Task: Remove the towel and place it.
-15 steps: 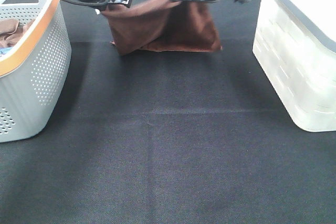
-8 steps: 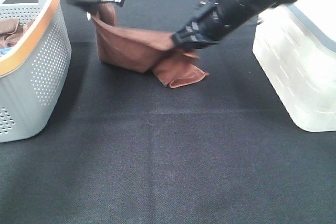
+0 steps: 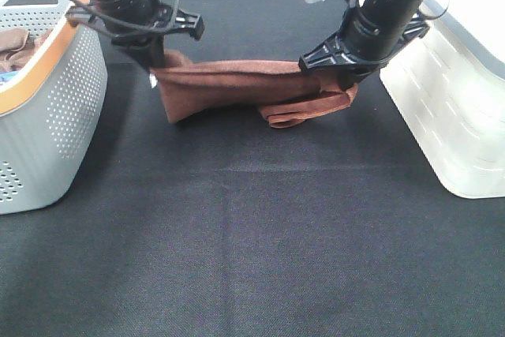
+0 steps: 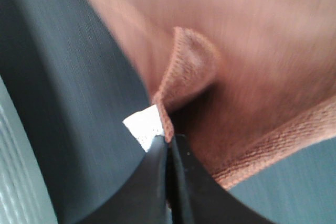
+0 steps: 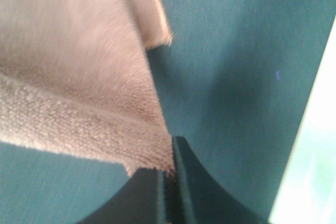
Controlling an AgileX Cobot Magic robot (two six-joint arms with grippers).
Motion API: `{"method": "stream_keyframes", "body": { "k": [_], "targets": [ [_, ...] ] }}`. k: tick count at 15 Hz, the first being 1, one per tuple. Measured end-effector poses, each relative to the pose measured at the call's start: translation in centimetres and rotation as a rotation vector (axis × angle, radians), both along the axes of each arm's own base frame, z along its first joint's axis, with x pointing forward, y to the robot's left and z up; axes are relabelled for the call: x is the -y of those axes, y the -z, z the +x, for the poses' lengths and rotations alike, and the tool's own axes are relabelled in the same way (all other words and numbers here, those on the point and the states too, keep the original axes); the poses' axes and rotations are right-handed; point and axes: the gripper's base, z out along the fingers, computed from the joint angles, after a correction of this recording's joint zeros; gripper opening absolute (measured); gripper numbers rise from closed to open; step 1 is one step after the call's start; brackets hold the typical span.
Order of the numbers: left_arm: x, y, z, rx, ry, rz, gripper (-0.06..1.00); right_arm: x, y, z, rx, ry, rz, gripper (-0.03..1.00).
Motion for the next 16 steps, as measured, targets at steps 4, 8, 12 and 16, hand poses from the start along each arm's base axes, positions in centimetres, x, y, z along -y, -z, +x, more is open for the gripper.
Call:
{"method": "stream_keyframes", "body": {
  "k": [4, 8, 12, 16],
  "targets": [
    [0.0, -0.8, -1.0, -0.060, 0.010, 0.000, 0.00, 0.4, -3.9, -1.5, 0.044, -0.043, 0.013, 0.00],
    [1.4, -2.8, -2.9, -0.030, 0.084, 0.038, 0.00, 0.8, -4.4, -2.9, -0.037, -0.122, 0.006, 0.00],
    [2.4, -1.3, -6.9, -0.124, 0.161, 0.104, 0.00, 0.6, -1.9, -5.4, -0.269, -0.174, 0.074, 0.00],
    [2.5, 0.1, -9.4, -0.199, 0.191, 0.127, 0.00, 0.8, 0.9, -7.4, -0.398, -0.146, 0.110, 0.04]
  ]
}}
